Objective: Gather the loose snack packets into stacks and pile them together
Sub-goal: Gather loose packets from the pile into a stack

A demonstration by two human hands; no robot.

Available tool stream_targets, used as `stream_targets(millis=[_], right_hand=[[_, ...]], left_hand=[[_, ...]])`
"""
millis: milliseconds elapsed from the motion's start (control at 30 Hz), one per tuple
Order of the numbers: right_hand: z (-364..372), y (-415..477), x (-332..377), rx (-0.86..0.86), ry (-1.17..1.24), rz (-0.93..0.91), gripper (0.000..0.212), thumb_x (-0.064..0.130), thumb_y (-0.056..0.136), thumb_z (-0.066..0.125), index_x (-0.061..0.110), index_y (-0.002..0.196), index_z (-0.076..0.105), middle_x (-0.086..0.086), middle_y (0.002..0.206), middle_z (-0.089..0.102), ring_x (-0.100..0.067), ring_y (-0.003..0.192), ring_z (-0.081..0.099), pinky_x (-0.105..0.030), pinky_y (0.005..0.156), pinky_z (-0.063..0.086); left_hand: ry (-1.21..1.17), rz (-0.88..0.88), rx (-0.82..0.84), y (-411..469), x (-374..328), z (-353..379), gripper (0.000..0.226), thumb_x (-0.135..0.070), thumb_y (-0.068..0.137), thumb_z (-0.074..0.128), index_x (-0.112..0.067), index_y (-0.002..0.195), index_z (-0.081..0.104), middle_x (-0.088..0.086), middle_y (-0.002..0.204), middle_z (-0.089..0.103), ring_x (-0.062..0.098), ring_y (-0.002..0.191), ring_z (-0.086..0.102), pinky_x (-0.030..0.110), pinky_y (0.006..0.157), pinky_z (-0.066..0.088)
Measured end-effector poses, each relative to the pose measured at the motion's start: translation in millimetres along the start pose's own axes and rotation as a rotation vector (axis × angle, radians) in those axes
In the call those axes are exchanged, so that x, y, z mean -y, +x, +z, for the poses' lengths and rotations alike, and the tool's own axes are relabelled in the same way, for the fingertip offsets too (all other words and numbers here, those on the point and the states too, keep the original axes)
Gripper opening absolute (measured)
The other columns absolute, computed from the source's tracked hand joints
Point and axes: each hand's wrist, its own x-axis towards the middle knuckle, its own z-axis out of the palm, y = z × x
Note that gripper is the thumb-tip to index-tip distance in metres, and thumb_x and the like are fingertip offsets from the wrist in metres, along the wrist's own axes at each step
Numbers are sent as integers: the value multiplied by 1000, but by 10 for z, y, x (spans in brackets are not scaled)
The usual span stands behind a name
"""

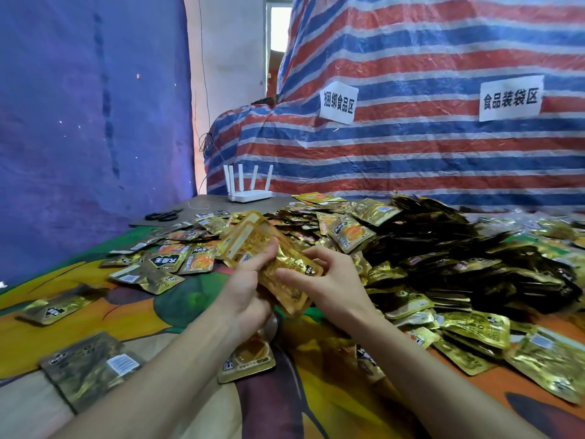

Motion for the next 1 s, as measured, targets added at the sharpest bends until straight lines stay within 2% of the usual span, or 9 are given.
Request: stream_targets(millis=[67, 133, 267, 400, 500, 633, 800, 900, 1000], right_hand=[[-77, -10, 55, 66, 46, 34, 27, 17, 78, 87, 17, 101, 72, -2, 90, 77, -16, 83, 76, -39, 74, 64], [-208, -6, 125, 52, 7, -11, 29, 9, 78, 85, 16, 103, 72, -5, 90, 77, -19, 81, 76, -42, 72, 64], [-544, 55, 128, -289, -299, -161, 34, 10, 81, 81, 28, 108, 70, 5, 95, 72, -17, 76, 71, -45, 66, 62], [-741, 94, -1, -576, -591, -90, 43, 7, 83, 72, 27, 122, 70, -1, 107, 57, -28, 105, 57, -42, 85, 51], [-749, 68, -20, -426, -676, 75, 42, 20, 78, 58, 27, 116, 73, -8, 113, 62, -30, 113, 49, -44, 100, 37], [-722, 38, 38, -277, -751, 203, 54, 34, 60, 40, 34, 100, 77, -3, 108, 71, -30, 113, 50, -45, 102, 29], [-679, 12, 117, -285, -761, 184, 58, 35, 62, 39, 31, 105, 77, -10, 112, 67, -34, 115, 46, -47, 105, 26], [-605, 8, 191, -341, -774, 150, 63, 34, 64, 40, 22, 117, 73, -17, 120, 63, -38, 118, 45, -49, 106, 28], [-465, 34, 273, -361, -758, 28, 60, 34, 69, 45, 18, 121, 69, -18, 123, 61, -37, 118, 46, -47, 102, 31]], left_hand=[[58, -20, 48, -10, 24, 18, 25, -24, 77, 72, -3, 88, 81, 19, 104, 75, 32, 88, 76, 42, 61, 61], [132, 51, 46, 0, 40, 26, 29, -30, 73, 75, -10, 94, 78, 11, 101, 77, 25, 89, 75, 37, 69, 58], [298, 149, -52, 8, 3, -2, 41, -49, 74, 71, -18, 100, 69, -1, 90, 74, 18, 91, 67, 35, 78, 46], [300, 120, -28, 11, -25, -57, 35, -45, 94, 54, -13, 96, 66, 3, 84, 69, 20, 79, 64, 35, 72, 44], [356, 111, -39, 18, 5, -50, 35, -43, 96, 52, -12, 91, 67, 1, 78, 68, 18, 74, 62, 34, 71, 43], [482, 189, -115, 53, 30, -49, 27, -32, 97, 55, -11, 85, 68, 1, 75, 66, 16, 68, 61, 30, 66, 44], [955, 474, -307, 139, 91, -115, 13, -10, 92, 65, -19, 83, 60, -2, 83, 61, 16, 80, 56, 28, 69, 46], [1248, 434, -360, 251, -156, -198, 4, -17, 92, 63, -20, 93, 60, -2, 95, 61, 18, 91, 60, 34, 82, 53], [1669, 302, -374, 326, -594, -352, 15, -24, 88, 65, -21, 102, 59, 2, 110, 61, 21, 100, 59, 43, 91, 53]])
